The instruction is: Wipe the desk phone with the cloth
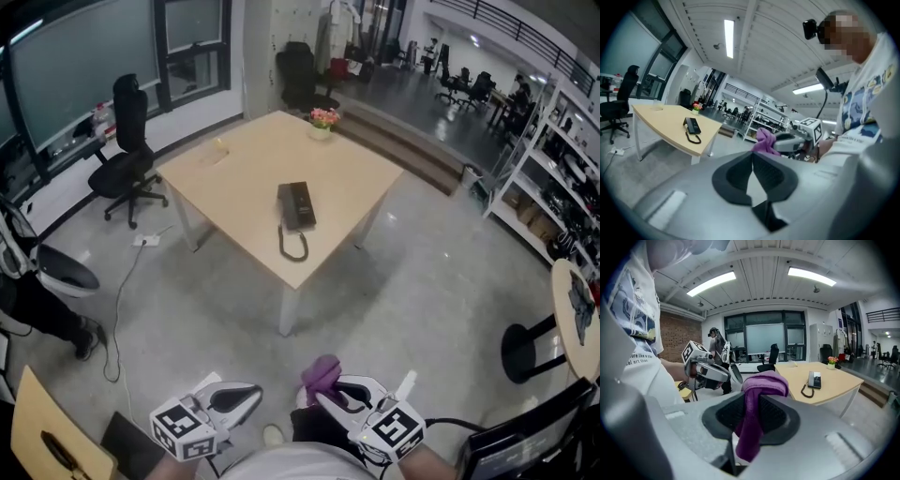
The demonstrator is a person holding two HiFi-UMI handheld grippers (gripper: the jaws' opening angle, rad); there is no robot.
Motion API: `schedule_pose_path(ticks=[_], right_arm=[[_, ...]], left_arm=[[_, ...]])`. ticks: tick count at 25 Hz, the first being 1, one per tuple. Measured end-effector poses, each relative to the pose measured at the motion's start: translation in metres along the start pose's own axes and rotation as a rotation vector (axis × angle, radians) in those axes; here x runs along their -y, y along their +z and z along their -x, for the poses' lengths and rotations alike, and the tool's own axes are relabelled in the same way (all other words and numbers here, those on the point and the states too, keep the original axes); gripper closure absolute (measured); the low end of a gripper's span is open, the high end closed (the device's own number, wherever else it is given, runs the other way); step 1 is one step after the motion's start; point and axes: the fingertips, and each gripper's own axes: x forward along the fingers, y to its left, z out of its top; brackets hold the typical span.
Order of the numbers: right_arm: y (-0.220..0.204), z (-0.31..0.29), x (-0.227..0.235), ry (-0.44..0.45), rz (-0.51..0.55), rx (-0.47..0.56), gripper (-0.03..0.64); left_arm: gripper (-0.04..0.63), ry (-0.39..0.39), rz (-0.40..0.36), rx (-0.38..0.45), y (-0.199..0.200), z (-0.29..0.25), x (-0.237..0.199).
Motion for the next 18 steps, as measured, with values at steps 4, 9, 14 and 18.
schedule_pose_path(ticks=[4, 9, 14, 18], right_arm=[[0.001, -0.013, 0.03, -0.005, -0.011, -0.003, 0.525], [0.01, -0.034, 0.091, -0.023, -0.018, 0.02, 0.525], [0.031, -0.05, 0.151, -0.027, -0.024, 0.053, 0.525], [0.029, -0.061, 0.191, -0.035, -0.025, 0.049, 0.525]], left_arm=[[0.571, 0.016, 0.0, -0.02, 0.009, -0.022, -0.029], [0.569, 0.02, -0.014, -0.043, 0.035, -0.06, -0.063], [0.569, 0.038, -0.019, -0.064, 0.073, -0.097, -0.102], [0.567, 0.054, -0.014, -0.054, 0.093, -0.129, -0.136]])
